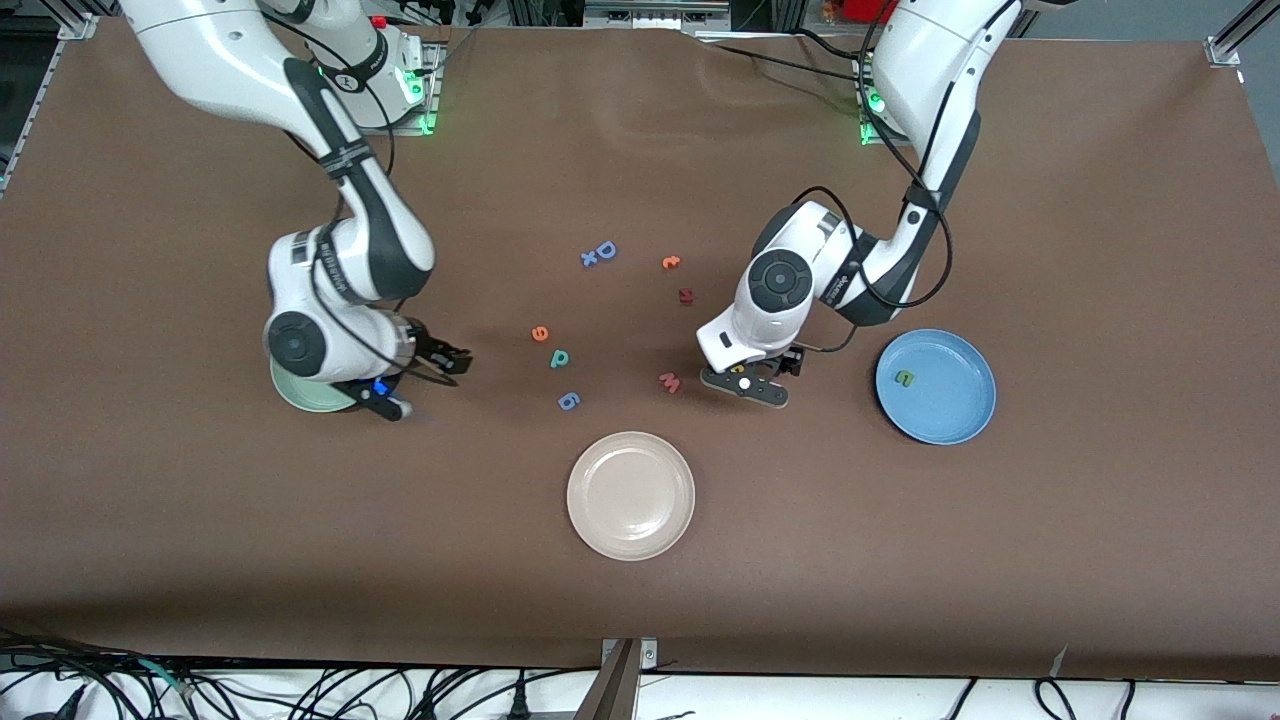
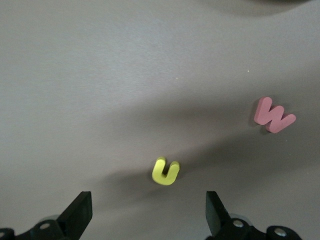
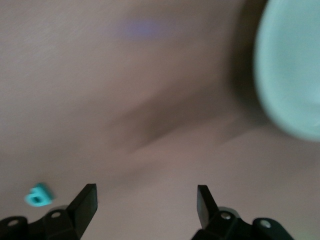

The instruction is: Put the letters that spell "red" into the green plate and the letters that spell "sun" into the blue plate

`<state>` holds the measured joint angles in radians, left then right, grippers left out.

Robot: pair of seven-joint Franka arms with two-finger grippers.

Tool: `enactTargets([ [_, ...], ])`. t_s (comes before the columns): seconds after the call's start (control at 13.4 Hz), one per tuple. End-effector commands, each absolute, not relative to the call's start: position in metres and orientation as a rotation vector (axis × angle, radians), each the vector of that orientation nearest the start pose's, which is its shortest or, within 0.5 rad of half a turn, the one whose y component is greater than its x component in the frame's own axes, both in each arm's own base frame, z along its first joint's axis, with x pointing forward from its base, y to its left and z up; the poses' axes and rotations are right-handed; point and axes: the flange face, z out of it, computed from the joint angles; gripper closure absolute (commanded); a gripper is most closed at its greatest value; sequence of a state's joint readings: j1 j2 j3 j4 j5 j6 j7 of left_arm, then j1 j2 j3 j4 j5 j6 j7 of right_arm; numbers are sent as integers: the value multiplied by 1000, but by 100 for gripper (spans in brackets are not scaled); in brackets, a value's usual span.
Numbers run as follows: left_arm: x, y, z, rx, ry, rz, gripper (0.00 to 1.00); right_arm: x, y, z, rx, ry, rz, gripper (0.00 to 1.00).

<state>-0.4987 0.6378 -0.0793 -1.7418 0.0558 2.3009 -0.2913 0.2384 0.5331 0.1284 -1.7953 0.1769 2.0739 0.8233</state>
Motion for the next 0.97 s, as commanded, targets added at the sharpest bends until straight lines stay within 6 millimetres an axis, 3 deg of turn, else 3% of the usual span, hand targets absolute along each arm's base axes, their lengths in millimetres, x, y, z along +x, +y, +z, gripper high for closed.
enactTargets([
  [0.0,561,-357,192,-3059,491,88,3,564,282,228,-2909,998,439,11],
  [0.15,563,-358,186,-3068,498,64,6,556,307,214,-2892,1048,398,11],
  [0.3,564,-360,177,-3082,491,33,11,549,316,202,-2898,1034,392,11],
  [0.52,563,-359,174,-3083,494,34,48,535,323,179,-2894,1019,343,11],
  [0.75,562,-360,174,-3081,492,40,90,531,323,174,-2899,1018,352,12],
  [0.9,562,-361,179,-3080,489,40,99,530,323,174,-2901,1017,354,14],
])
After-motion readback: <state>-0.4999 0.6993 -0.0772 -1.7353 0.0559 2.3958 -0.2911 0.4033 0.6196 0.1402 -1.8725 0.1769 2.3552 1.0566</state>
